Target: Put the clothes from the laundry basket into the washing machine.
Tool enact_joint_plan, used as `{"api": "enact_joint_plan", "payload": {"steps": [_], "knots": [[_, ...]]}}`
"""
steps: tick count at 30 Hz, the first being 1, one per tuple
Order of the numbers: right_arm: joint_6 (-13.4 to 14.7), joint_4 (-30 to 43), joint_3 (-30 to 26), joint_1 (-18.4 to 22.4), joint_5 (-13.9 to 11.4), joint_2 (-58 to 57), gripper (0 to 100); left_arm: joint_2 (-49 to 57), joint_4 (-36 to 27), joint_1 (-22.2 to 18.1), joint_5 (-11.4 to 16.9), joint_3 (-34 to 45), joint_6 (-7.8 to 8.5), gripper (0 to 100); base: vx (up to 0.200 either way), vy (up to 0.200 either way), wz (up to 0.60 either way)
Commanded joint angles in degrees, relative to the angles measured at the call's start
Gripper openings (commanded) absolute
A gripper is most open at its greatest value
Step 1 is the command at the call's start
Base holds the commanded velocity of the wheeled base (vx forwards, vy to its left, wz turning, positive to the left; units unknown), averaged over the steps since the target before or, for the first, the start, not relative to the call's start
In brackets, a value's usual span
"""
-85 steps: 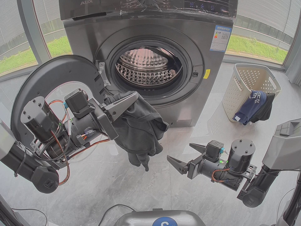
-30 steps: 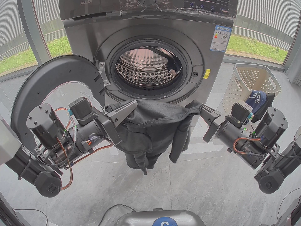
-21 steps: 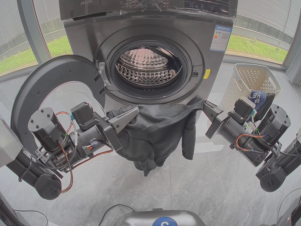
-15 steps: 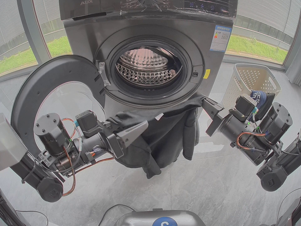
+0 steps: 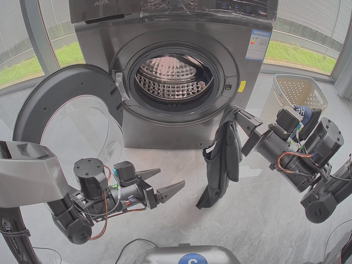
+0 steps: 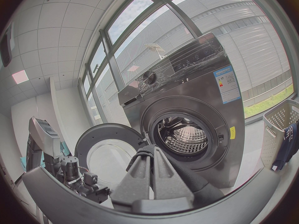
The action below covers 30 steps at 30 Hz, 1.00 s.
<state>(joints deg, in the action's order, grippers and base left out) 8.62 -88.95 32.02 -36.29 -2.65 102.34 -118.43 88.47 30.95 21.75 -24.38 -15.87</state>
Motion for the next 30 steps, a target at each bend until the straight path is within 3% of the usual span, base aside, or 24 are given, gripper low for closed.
{"api": "enact_joint_plan", "payload": {"steps": [1, 3, 5, 8, 16, 21, 25, 30], "knots": [[-0.01, -0.87, 0.23, -0.1, 0.1, 0.14, 0, -4.88, 0.13, 1.39, 0.22, -0.58, 1.11, 100, 0.0, 0.0, 0.0], [-0.01, -0.78, 0.41, -0.1, 0.18, 0.23, 0, -5.32, 0.13, 1.74, 0.14, -0.84, 1.72, 100, 0.0, 0.0, 0.0], [-0.01, -0.78, 0.67, -0.18, 0.62, 0.23, 0, -7.34, 0.13, 2.27, -0.21, -3.04, 3.39, 100, 0.0, 0.0, 0.0], [-0.01, -0.78, 0.67, -0.18, 0.8, 0.23, 0, -8.66, 0.13, 2.18, -0.3, -4.62, 4.18, 100, 0.0, 0.0, 0.0], [-0.01, -0.78, 0.93, -1.06, 0.89, 0.23, 0, -10.68, 0.13, 3.24, -0.48, -7.35, 4.71, 100, 0.0, 0.0, 0.0], [-0.01, -0.78, 1.02, -2.73, 1.85, 0.32, 0, -14.11, 0.21, 3.24, -2.76, -11.92, 4.97, 100, 0.0, 0.0, 0.0], [0.08, -0.78, 1.11, -2.91, 2.03, 0.32, 0, -17.1, 0.21, 2.53, -4.43, -17.45, 6.2, 100, 0.0, 0.0, 0.0], [0.08, -0.78, 1.11, -2.82, 2.03, 0.23, 0, -18.06, 0.21, 1.57, -4.7, -18.25, 7.26, 100, 0.0, 0.0, 0.0]]}}
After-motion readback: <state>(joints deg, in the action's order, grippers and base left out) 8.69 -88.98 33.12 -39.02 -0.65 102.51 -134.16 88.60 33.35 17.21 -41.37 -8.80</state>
